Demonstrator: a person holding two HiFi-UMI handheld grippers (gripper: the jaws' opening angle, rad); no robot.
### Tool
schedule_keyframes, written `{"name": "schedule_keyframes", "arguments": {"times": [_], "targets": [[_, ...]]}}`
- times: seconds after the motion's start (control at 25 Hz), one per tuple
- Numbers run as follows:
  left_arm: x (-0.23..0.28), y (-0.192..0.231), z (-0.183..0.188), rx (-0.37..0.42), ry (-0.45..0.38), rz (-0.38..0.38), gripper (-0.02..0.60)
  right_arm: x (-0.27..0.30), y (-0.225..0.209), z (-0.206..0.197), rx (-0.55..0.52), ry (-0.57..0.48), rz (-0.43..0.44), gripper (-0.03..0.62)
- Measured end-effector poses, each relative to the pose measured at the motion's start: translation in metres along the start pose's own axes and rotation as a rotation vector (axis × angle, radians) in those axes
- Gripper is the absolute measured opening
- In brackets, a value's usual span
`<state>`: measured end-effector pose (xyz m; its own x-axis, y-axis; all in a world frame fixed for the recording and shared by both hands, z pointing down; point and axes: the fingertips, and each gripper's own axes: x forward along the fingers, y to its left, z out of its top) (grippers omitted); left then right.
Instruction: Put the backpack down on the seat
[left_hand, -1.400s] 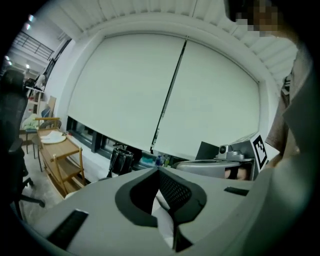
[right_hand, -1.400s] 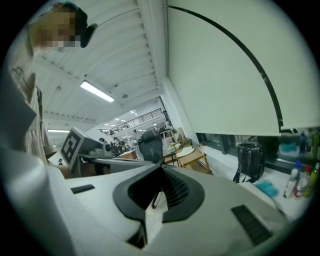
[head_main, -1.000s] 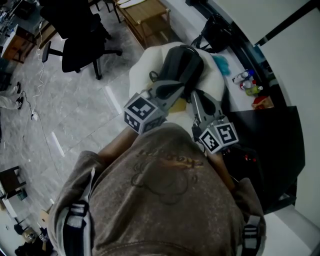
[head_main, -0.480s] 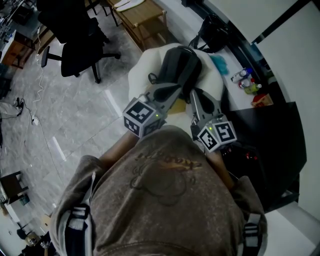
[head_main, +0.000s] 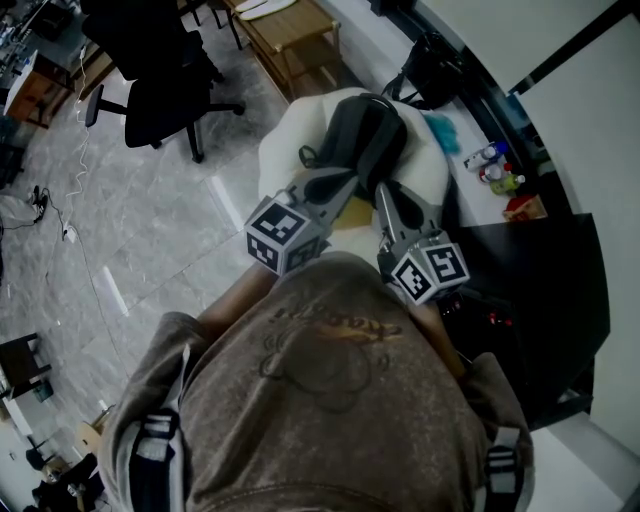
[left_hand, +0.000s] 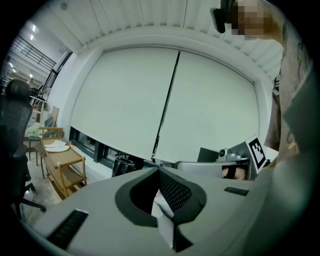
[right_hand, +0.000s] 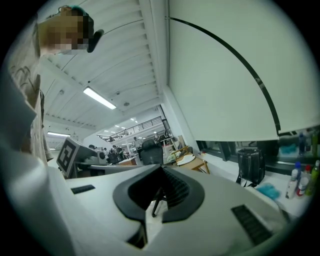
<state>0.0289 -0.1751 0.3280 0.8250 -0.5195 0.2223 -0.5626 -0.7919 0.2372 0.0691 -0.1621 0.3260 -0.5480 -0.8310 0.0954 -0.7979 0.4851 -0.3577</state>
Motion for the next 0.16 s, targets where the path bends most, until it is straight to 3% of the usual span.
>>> {"name": "schedule_keyframes", "arguments": {"times": [0.16], "targets": [[0.0002, 0.0039, -0.0002, -0.005, -0.002, 0.007, 0.0, 0.0038, 0.0007, -0.0005, 0.004, 0.005, 0.004, -0.002]]}}
